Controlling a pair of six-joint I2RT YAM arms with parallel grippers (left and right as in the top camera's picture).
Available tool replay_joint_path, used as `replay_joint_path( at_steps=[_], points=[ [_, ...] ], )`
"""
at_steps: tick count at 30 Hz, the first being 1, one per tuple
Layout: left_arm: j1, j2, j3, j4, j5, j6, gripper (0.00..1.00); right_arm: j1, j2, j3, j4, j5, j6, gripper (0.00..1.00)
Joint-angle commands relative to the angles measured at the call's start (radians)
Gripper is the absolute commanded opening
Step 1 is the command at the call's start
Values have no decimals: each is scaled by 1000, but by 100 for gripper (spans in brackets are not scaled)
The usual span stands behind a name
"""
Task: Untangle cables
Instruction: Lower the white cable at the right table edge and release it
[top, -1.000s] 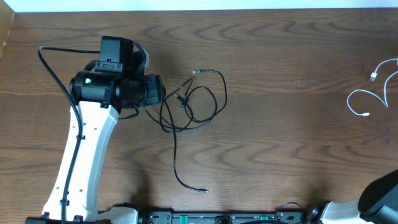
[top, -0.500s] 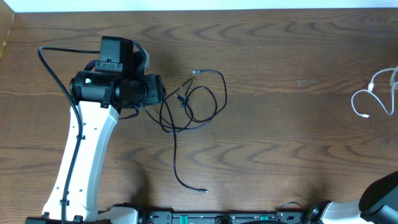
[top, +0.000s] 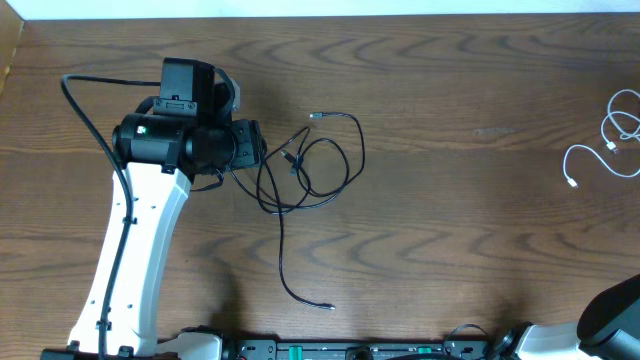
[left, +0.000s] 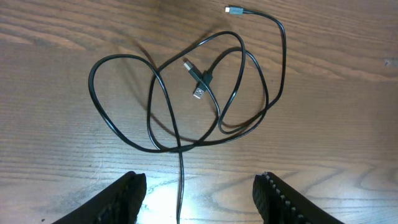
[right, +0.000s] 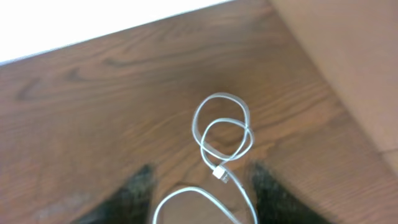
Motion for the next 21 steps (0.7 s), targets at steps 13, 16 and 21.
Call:
replay_joint_path(
  at_steps=[13,16,21],
  points=[
    [4,5,2,-4,-10,-13,61,-5,225,15,-64,-96,12,2],
    [4,5,2,-7,-11,-26,61,-10,263,15,-45,-20,16,12],
    [4,5,2,-6,-11,-32,61,-31,272,15,-30,75,16,2]
  ],
)
